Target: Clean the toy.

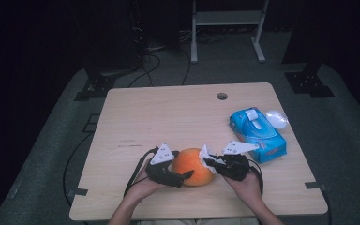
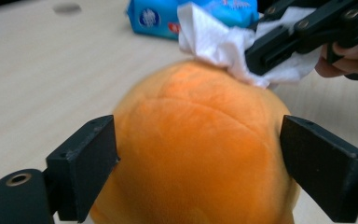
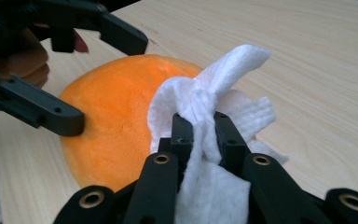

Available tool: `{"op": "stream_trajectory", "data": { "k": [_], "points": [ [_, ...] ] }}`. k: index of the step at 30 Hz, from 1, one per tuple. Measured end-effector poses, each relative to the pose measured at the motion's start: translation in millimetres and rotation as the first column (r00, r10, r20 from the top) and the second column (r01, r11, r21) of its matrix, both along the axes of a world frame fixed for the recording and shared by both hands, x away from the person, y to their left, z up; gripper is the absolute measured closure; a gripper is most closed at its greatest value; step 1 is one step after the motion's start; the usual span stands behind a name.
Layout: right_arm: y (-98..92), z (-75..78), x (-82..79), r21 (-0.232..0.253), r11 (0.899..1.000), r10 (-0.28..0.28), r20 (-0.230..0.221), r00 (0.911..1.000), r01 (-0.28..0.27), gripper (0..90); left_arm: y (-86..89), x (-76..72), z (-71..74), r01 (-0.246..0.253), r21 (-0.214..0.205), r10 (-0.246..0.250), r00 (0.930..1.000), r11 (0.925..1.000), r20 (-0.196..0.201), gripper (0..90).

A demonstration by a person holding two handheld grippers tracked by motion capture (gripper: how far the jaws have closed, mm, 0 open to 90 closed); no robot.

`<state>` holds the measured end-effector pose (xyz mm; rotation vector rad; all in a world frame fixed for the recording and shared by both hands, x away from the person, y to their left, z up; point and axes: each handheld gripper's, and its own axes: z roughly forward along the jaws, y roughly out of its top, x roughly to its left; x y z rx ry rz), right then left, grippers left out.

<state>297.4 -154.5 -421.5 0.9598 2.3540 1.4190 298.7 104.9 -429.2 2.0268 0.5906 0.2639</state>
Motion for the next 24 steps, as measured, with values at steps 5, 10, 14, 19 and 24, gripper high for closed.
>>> {"op": "stream_trajectory", "data": {
  "k": [5,10,14,19,24],
  "points": [
    [15.2,16.2,-11.8,0.001,0.996,0.09,0.101,0.9909,-0.091,79.5,-10.7,-7.2,-0.2,0.072,0.035,-0.075,0.9937,0.9968,0.084,21.2],
    [9.2,3.4,-2.7,-0.041,0.998,0.051,0.044,0.9977,-0.049,79.3,-6.2,-4.4,6.0,0.044,0.012,-0.045,0.9972,0.999,0.06,15.7],
    [1.9,4.6,1.0,-0.051,0.999,0.008,0.042,0.9991,-0.006,79.4,3.0,0.0,6.4,-0.004,-0.02,0.004,1.0,0.9998,-0.002,10.9],
    [4.4,8.4,-3.4,-0.04,0.999,0.01,0.051,0.9987,-0.008,79.5,-1.3,0.1,-1.9,0.03,-0.018,-0.03,0.9989,0.9994,-0.036,21.3],
    [20.1,17.8,-18.3,0.005,0.988,0.156,0.093,0.9834,-0.157,79.0,-12.9,-7.4,-5.4,0.074,0.014,-0.074,0.9973,0.9972,0.007,24.5]
  ]
}}
